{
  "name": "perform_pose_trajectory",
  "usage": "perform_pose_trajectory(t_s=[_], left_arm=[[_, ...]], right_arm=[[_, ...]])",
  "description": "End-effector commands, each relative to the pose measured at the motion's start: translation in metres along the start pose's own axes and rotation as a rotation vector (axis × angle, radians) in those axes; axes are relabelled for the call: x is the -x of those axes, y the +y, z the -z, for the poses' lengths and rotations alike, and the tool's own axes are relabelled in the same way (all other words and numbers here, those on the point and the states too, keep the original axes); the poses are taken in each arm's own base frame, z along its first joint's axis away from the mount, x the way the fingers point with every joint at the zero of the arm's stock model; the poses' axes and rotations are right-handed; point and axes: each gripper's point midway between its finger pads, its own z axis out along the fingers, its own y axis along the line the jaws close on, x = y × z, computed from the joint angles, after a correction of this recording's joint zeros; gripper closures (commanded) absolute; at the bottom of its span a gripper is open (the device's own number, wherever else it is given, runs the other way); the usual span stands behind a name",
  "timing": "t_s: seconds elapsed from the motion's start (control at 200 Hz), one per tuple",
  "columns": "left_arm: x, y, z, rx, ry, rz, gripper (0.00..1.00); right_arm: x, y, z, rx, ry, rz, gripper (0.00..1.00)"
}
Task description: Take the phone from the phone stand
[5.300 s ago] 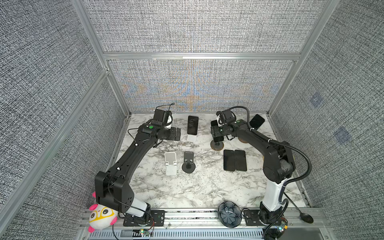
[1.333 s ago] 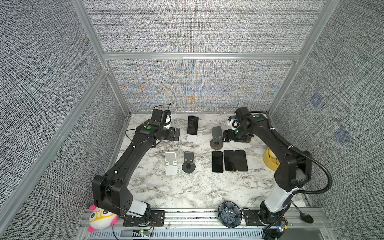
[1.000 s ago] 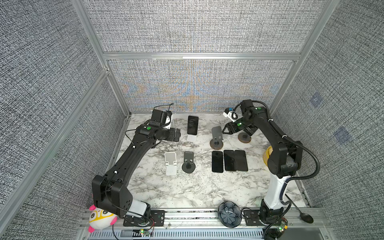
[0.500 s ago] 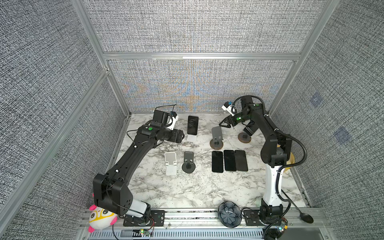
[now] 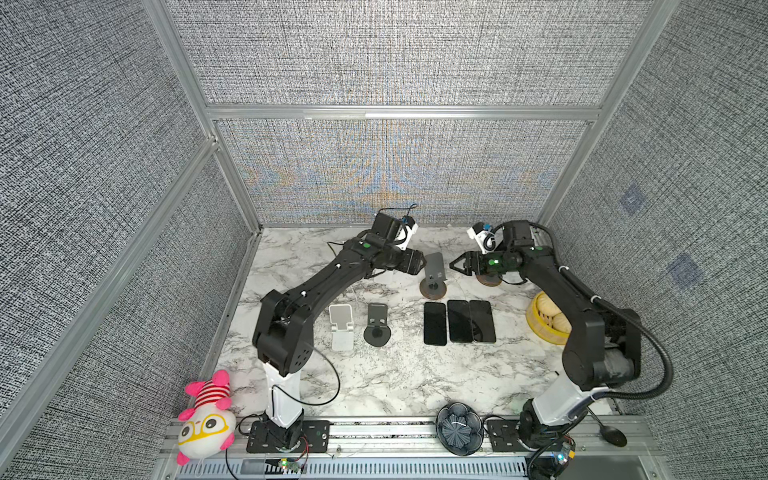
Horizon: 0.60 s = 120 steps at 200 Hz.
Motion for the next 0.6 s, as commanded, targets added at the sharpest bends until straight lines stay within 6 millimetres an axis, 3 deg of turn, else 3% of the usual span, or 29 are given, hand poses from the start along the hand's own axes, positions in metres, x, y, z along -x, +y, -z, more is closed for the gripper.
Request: perform_pose_trajectory(t_s=[0.0, 0.3, 0.595], left_arm=[[0.016, 0.001, -0.021, -0.025, -0.032, 0.005, 0.2], [0.014, 0.009, -0.065, -0.05, 0.004, 0.028, 0.3], [0.005, 0.011, -0.086, -0.063, 0.041, 0.053, 0.51]], right_arm=[[0.005, 0.014, 0.01, 0.037, -0.079, -0.03, 0.26], [-0.021, 0.042, 0.038, 0.068, -0.08, -0.003, 0.26], [-0.032, 0.041, 0.047, 0.021, -0.054, 0.027, 0.25]])
